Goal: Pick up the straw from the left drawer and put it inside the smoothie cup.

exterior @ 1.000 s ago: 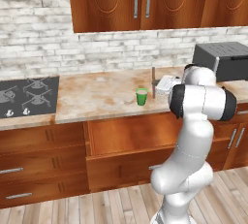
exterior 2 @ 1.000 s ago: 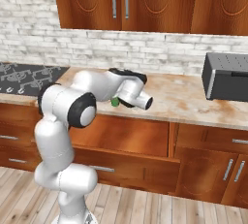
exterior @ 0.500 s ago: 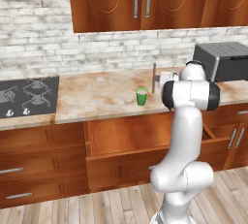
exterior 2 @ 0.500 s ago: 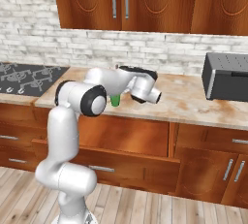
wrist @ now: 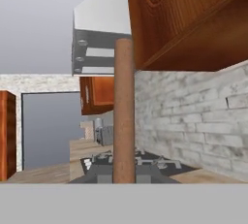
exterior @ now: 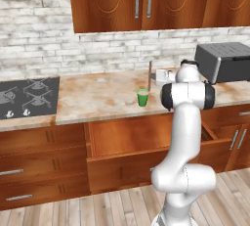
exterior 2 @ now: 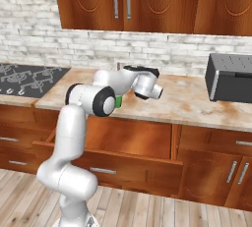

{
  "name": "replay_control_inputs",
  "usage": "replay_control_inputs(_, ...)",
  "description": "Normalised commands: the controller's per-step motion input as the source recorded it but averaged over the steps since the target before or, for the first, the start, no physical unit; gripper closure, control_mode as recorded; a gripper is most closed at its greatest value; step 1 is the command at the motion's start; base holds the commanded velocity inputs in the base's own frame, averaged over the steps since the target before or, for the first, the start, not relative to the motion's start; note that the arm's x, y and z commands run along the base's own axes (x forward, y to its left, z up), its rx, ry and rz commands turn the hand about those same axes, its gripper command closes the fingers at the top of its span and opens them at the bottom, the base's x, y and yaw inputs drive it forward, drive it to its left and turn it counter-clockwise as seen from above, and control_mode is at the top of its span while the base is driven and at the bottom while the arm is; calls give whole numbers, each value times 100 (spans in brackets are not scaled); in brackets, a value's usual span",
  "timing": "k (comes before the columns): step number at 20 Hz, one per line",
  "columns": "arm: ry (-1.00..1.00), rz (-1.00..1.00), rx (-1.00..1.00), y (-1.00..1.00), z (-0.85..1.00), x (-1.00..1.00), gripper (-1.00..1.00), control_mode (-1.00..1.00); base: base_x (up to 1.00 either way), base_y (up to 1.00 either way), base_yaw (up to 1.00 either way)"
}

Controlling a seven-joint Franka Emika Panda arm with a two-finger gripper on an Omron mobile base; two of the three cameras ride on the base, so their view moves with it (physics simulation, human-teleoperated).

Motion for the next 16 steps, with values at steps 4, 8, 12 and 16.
replay_control_inputs(4,0,0,0,20,-13,21,100,-100,0,0,0)
replay_control_inputs(8,-3,0,0,3,-21,7,100,-100,0,0,0)
replay_control_inputs(12,-4,0,0,0,-20,14,100,-100,0,0,0)
replay_control_inputs(16,-2,0,0,1,-12,30,100,-100,0,0,0)
